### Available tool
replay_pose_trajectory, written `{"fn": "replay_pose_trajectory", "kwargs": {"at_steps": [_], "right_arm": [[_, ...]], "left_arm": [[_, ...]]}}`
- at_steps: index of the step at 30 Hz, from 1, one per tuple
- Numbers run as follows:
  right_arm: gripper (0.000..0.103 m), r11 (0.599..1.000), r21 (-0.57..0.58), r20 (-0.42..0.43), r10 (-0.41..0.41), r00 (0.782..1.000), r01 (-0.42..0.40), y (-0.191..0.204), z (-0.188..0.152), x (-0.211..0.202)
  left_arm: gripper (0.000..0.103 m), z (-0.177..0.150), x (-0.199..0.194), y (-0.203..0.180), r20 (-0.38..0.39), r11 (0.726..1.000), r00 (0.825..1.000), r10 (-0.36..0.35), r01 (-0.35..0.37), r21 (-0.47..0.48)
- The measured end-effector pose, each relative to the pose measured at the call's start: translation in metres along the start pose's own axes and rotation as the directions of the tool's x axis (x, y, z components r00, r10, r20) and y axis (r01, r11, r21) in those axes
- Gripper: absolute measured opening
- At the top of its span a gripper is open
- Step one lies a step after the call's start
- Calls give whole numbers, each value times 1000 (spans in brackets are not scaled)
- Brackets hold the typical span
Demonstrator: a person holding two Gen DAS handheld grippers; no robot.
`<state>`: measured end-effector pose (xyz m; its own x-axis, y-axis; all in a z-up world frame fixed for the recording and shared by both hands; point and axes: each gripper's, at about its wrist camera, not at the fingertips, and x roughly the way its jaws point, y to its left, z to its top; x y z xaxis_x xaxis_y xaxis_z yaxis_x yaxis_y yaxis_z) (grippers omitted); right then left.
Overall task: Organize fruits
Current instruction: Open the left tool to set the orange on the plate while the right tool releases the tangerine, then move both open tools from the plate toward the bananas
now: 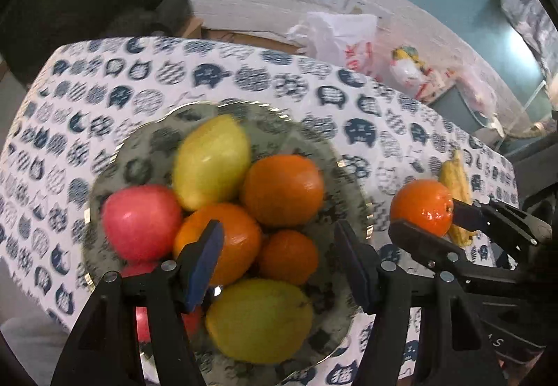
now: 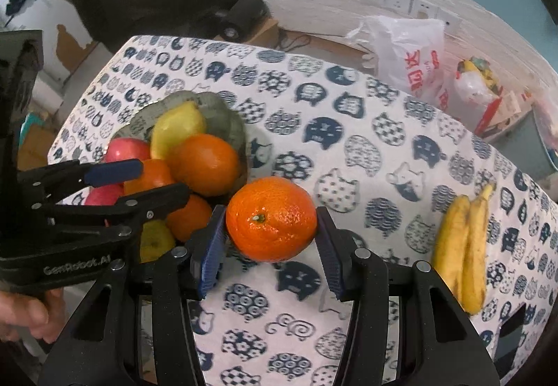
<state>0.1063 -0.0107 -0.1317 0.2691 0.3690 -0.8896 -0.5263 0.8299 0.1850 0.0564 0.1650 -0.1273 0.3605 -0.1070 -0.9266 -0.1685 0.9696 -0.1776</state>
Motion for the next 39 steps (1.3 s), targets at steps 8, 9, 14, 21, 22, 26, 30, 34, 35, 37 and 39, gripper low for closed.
{"fn": "replay_pose_trajectory", "kwargs": {"at_steps": [8, 9, 14, 21, 22, 26, 30, 34, 35, 37, 39], "right_arm": [[50, 999, -34, -12, 29, 999, -30, 24, 5, 12], [50, 999, -41, -15, 31, 999, -32, 28, 6, 14], [50, 997, -71, -36, 29, 999, -32, 43, 5, 23], [50, 996, -79, -74, 37, 997, -43, 51, 1, 38], [50, 996, -75, -72, 40, 997, -45, 52, 1, 37], [56, 997, -61, -57, 52, 997, -56, 48, 1, 29], [60, 997, -50, -39, 64, 997, -66, 44, -1, 17], [61, 996, -50, -26, 71, 997, -72, 42, -3, 6], [61, 996, -48, -21, 74, 997, -75, 40, -4, 2], [61, 996, -45, -11, 76, 997, -76, 38, -5, -3], [61, 997, -44, 3, 71, 997, -71, 34, -7, -11]], "left_arm": [[67, -15, -14, 38, 2, 996, 1000, -11, 11, -87], [67, -17, -16, 42, 4, 995, 1000, -7, 8, -95], [67, -23, -25, 58, 14, 992, 1000, -4, 6, -124], [67, -27, -32, 65, 21, 991, 1000, -6, 9, -133], [67, -27, -32, 64, 22, 991, 1000, -7, 10, -131], [67, -27, -34, 63, 23, 991, 1000, -10, 13, -132], [68, -26, -37, 58, 28, 991, 1000, -15, 18, -132], [71, -23, -40, 47, 37, 993, 999, -18, 22, -115], [71, -23, -41, 43, 38, 994, 999, -20, 24, -109], [71, -21, -42, 35, 38, 995, 999, -25, 28, -97], [71, -20, -43, 29, 39, 995, 999, -30, 34, -91]]}}
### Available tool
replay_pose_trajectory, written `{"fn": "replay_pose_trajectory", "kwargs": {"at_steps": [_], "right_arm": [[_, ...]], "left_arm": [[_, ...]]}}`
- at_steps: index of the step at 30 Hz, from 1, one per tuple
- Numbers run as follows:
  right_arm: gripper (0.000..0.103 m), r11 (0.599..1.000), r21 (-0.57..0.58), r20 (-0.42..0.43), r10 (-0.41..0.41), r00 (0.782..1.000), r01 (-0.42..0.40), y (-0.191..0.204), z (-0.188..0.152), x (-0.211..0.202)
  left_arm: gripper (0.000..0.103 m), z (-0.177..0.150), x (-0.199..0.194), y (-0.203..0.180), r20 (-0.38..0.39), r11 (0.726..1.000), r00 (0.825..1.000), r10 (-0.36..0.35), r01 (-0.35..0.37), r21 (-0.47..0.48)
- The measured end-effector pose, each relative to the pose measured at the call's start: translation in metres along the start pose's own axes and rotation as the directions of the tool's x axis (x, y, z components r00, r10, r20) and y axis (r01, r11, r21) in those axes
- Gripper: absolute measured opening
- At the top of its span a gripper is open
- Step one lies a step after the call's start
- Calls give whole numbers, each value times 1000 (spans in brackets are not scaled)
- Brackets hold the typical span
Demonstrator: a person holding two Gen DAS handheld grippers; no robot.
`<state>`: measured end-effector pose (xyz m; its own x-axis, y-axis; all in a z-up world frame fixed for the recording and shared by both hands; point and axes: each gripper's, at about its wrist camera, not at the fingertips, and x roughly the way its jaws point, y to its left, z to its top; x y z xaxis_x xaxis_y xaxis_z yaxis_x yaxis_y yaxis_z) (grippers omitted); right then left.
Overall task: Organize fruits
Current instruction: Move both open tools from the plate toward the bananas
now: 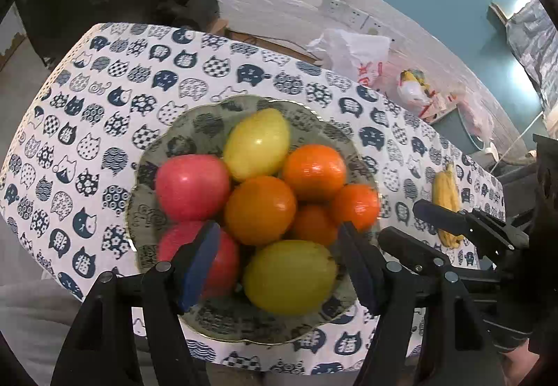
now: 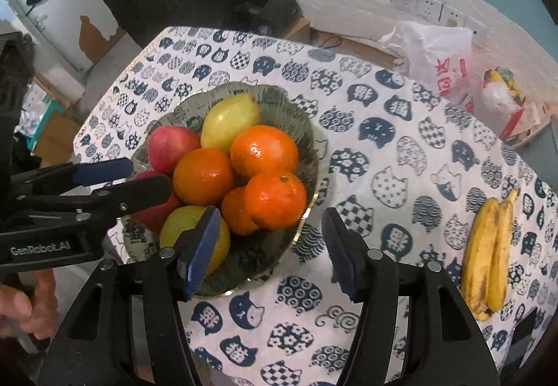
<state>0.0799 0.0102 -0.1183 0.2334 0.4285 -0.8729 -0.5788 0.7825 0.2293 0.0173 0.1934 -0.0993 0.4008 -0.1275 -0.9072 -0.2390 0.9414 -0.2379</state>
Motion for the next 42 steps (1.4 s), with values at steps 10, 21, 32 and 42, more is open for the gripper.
{"fn": "replay_pose_trajectory", "kwargs": {"at_steps": [10, 21, 32, 42], "right_arm": [[62, 997, 60, 55, -42, 998, 39, -39, -15, -35], [62, 985, 151, 78, -95, 992, 83, -98, -45, -62], [62, 968, 192, 38, -169, 985, 159, -164, -75, -78], [62, 962, 206, -41, -177, 983, 181, -221, -68, -72]], "left_arm": [[75, 0, 0, -45, -1, 997, 1000, -5, 5, 76], [75, -7, 12, -106, -30, 984, 1000, 0, 5, 179], [78, -9, 29, -172, -47, 952, 999, 26, -11, 307], [80, -5, 69, -217, -78, 922, 994, 77, -41, 385]]}}
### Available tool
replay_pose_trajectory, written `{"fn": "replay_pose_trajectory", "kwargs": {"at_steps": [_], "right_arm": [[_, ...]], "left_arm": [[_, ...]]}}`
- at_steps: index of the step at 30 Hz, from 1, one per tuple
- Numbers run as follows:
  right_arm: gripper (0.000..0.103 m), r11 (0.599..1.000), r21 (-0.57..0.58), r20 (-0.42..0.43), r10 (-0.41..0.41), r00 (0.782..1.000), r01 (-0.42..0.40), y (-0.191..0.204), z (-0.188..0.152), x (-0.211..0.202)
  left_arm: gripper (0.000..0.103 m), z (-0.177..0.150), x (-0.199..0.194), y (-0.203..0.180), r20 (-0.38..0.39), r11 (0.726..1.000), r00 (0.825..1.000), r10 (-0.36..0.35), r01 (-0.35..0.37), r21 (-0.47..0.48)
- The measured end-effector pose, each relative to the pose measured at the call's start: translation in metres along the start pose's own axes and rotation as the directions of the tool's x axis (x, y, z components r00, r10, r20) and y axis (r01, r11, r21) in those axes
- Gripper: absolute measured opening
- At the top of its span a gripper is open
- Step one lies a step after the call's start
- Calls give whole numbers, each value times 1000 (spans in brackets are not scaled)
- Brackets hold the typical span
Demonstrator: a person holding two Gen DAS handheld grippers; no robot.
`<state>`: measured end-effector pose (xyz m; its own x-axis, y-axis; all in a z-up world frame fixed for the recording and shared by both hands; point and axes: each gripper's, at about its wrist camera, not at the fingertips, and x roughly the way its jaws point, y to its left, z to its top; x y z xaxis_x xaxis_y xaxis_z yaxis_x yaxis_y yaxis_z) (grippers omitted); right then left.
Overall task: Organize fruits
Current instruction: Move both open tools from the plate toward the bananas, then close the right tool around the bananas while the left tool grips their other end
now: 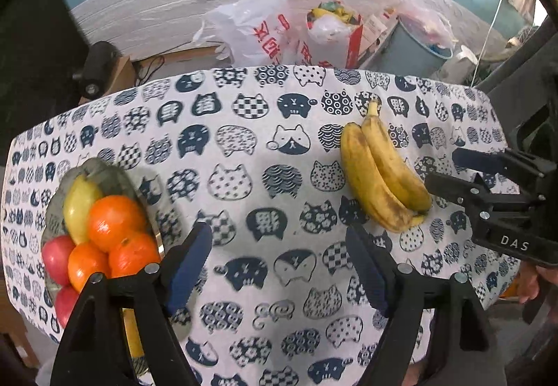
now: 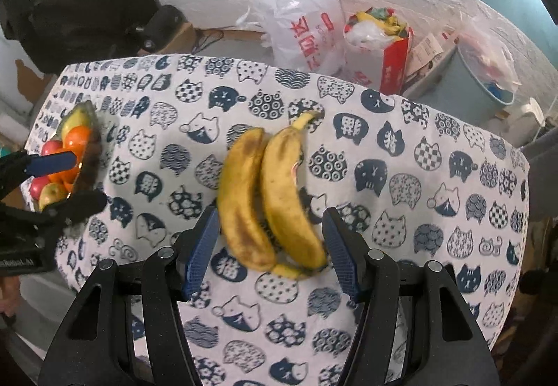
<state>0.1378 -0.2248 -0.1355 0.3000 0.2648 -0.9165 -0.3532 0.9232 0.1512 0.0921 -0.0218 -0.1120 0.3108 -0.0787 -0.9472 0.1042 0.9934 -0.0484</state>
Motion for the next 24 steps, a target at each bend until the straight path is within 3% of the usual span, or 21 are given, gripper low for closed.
{"fn": "replay_pose_trajectory", "kwargs": {"at_steps": [11, 21, 23, 24], "right_arm": [[61, 1000, -17, -89, 19, 996, -21, -16, 2, 60], [59, 999, -21, -108, 24, 994, -26, -24, -6, 78], [56, 999, -26, -103, 20, 995, -23, -22, -7, 78], [50, 999, -28, -102, 25, 994, -28, -22, -7, 79]], "left_arm": [[80, 16, 46, -12, -62, 1000, 998, 16, -15, 9], [80, 18, 62, -14, -88, 1000, 996, 3, -3, 2], [80, 18, 63, -15, -91, 1000, 996, 3, -3, 6], [80, 17, 64, -15, -95, 1000, 996, 3, -2, 6]]}}
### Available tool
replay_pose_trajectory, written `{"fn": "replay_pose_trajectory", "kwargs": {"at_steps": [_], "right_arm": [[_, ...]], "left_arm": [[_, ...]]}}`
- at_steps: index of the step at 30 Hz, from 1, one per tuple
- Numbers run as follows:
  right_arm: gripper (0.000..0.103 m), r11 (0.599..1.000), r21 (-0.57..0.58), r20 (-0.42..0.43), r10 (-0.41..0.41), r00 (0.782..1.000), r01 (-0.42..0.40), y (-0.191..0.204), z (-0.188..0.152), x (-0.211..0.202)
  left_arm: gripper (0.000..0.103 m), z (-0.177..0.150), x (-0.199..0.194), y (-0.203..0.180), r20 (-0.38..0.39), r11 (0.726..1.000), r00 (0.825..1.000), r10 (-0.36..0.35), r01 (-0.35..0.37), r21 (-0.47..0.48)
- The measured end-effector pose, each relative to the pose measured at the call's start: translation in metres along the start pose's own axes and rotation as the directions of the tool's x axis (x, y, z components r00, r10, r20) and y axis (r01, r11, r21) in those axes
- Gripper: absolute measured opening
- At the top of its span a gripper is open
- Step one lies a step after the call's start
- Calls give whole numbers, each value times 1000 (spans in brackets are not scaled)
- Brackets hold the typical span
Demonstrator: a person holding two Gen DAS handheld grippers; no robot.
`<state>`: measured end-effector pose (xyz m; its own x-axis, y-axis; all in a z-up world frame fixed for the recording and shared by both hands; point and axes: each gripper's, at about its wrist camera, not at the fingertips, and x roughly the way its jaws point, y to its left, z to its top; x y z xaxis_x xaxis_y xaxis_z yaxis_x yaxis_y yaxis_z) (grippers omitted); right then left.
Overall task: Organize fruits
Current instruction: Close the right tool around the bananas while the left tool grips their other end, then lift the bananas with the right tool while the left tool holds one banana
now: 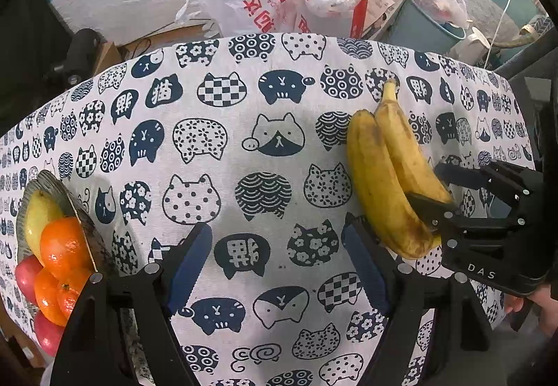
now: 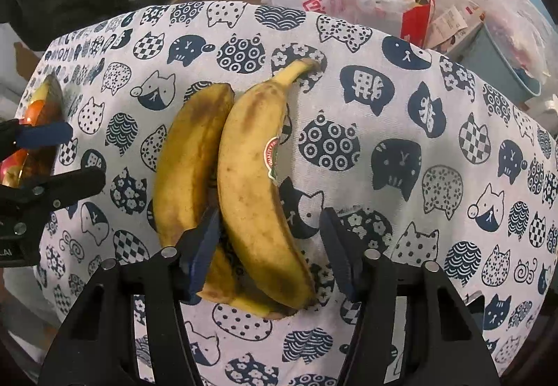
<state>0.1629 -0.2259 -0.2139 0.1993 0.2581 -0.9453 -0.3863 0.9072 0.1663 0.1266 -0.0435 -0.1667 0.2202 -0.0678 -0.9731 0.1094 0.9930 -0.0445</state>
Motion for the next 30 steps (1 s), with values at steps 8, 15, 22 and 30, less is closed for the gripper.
{"fn": "replay_pose_trajectory", "kwargs": {"at_steps": [8, 15, 22, 30], "right_arm": [[37, 1000, -1, 8, 15, 1000, -15, 5, -3, -4], [28, 1000, 19, 11, -25, 1000, 25, 5, -21, -24], [28, 994, 110, 0, 12, 1000, -12, -14, -37, -35], [30, 979, 202, 23, 37, 999, -41, -34, -45, -46]], "left_arm": [[81, 0, 1, -10, -16, 999, 999, -40, 39, -19], [82, 5, 7, -24, -33, 997, 998, -58, 56, -47], [87, 11, 20, -38, -46, 992, 995, -89, 85, -89], [87, 19, 32, -51, -50, 982, 989, -137, 130, -138]]}}
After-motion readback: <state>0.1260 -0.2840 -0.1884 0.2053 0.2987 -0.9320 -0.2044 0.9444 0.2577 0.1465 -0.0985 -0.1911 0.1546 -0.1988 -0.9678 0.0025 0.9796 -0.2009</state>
